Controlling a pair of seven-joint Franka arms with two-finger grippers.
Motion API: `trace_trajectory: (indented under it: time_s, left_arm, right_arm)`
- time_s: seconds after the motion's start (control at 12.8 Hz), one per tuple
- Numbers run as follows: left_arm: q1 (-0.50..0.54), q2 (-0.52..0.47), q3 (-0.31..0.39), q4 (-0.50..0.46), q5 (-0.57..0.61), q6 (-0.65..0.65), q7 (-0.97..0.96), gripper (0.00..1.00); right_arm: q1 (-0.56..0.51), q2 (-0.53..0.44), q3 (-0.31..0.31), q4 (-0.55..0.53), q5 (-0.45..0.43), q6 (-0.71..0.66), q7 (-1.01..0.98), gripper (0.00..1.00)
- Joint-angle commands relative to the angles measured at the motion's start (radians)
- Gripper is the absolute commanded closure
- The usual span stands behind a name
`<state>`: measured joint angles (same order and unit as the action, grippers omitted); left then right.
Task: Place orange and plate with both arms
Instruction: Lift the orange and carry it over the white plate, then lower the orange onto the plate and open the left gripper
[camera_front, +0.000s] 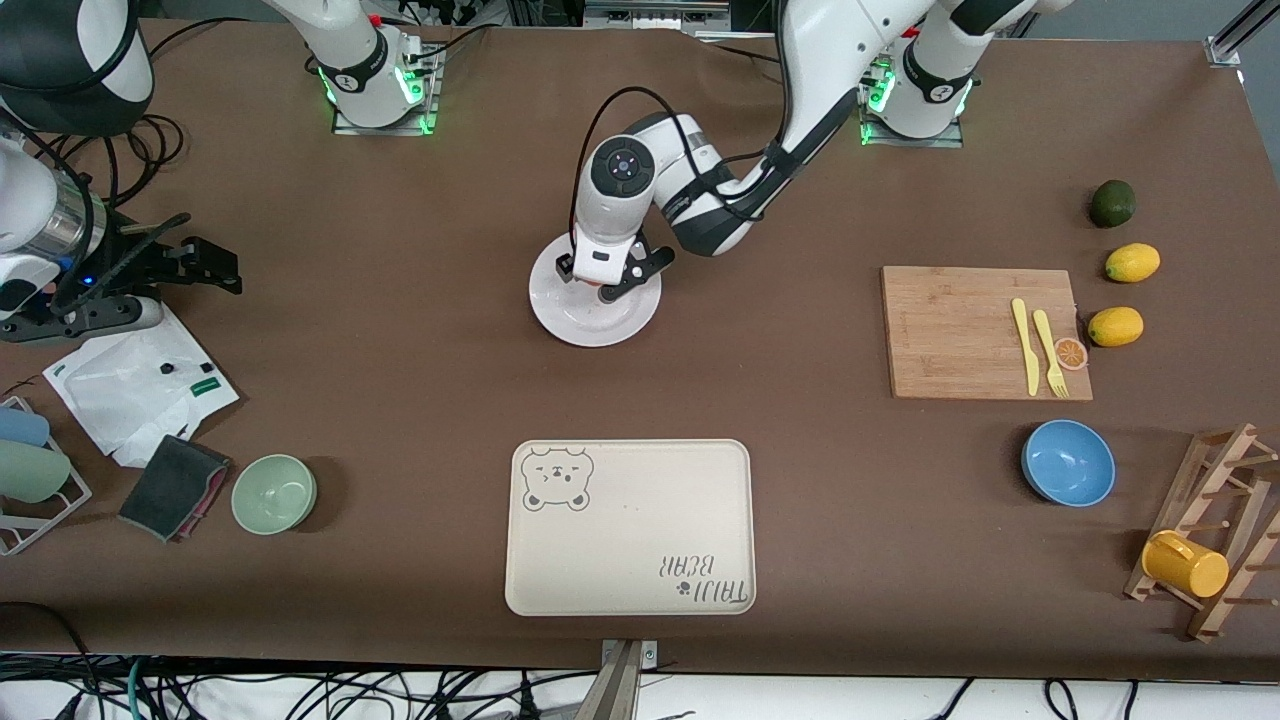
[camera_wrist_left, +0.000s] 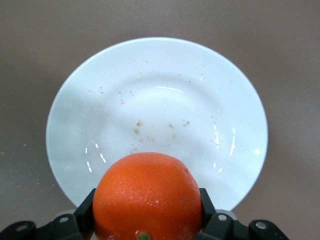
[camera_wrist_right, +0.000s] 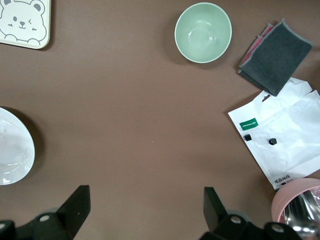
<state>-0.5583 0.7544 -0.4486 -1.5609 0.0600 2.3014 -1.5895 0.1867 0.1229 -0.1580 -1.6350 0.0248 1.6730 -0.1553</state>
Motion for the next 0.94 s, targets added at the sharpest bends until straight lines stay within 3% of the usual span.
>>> trace_trajectory:
  time_s: [0.0,0.08,0.16,0.23,0.47,0.86]
  left_arm:
    - [-0.09,0.055,0.08,0.038,0.018,0.023,-0.023,0.68]
    - [-0.094,0.056,0.09,0.038,0.017,0.029,-0.026,0.55]
    - [-0.086,0.048,0.09,0.038,0.021,0.027,-0.027,0.07]
    - [-0.083,0.043,0.09,0.038,0.023,0.026,-0.024,0.0]
    - [-0.04,0.008,0.09,0.041,0.026,0.006,-0.017,0.0]
    - [0.128,-0.188,0.08,0.045,0.009,-0.29,0.139,0.0]
  right_arm:
    - [0.0,-0.005,-0.003,0.001,-0.005,-0.012,-0.009,0.0]
    - [0.0,-0.005,-0.003,0.0,-0.005,-0.01,-0.009,0.0]
    - [0.0,-0.005,-0.003,0.0,-0.005,-0.012,-0.009,0.0]
    - [0.0,-0.006,-0.003,0.0,-0.003,-0.013,-0.009,0.0]
    - [0.0,-0.005,-0.002,0.0,0.0,-0.01,-0.009,0.0]
    - [0.007,-0.005,0.009,0.012,0.007,-0.013,-0.003,0.0]
